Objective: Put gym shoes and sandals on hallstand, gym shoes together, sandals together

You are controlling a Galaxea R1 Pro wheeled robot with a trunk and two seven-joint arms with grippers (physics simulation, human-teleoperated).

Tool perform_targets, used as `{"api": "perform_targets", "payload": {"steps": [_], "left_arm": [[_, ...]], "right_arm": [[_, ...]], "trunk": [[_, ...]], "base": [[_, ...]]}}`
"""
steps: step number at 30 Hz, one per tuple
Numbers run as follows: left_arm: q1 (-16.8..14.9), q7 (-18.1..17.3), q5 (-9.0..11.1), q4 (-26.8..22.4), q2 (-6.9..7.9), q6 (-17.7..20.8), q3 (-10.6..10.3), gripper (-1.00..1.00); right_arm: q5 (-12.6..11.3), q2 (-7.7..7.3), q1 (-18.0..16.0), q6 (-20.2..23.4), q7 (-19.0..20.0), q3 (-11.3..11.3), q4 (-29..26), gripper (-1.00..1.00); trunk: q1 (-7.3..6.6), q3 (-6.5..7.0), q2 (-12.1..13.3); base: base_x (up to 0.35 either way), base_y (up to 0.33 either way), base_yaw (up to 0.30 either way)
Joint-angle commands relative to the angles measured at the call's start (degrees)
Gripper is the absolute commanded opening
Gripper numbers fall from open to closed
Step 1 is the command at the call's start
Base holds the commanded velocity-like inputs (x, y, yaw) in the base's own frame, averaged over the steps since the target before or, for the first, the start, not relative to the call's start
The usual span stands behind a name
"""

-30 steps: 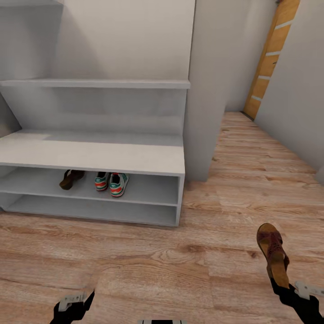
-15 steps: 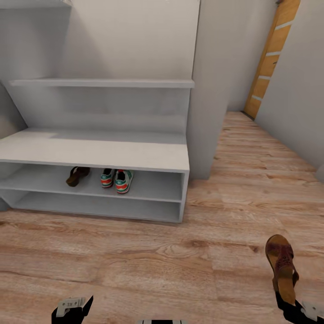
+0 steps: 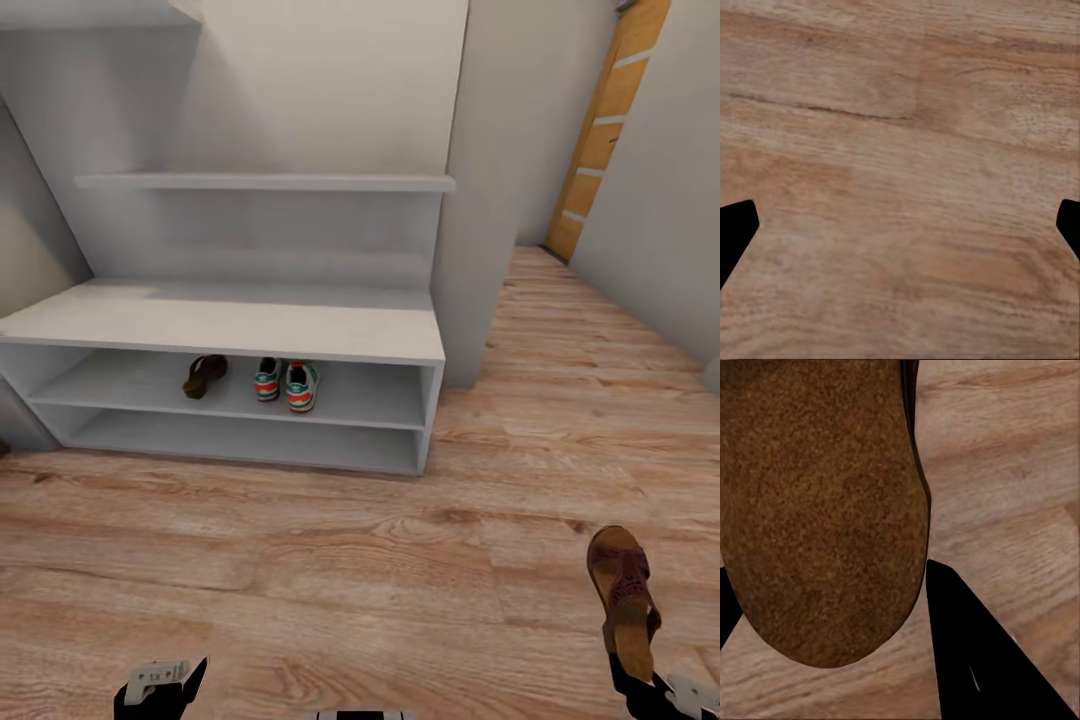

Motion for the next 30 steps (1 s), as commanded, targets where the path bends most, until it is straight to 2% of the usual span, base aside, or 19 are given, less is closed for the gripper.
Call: {"api": "perform_targets", "payload": {"steps": [1,18,30], "left_arm": [[-0.07,-0.30,-0.60,0.07,-0.05,-0.33,0.47,1.00],[-0.08,-0.18,-0.52,0.07,-0.13,-0.32,0.43,1.00],[-0.09,-0.46,-0.27,-0.02,-0.22,-0.32,0.40,1.00]], "right_arm": [[0.31,-0.01,-0.07,-0.15,0.38,-0.49,0.19,-1.00],[0.31,-0.08,-0.07,-0.18,0.35,-0.52,1.44,-1.00],[0.31,-0.10,-0.07,-0.18,0.38,-0.50,1.46,-1.00]], "trunk": [[-0.04,-0.04,-0.02],[-0.04,-0.04,-0.02],[-0.04,-0.04,-0.02]], "base": [[-0.229,0.232,0.000],[-0.145,0.274,0.000],[0.010,0.306,0.000]]}}
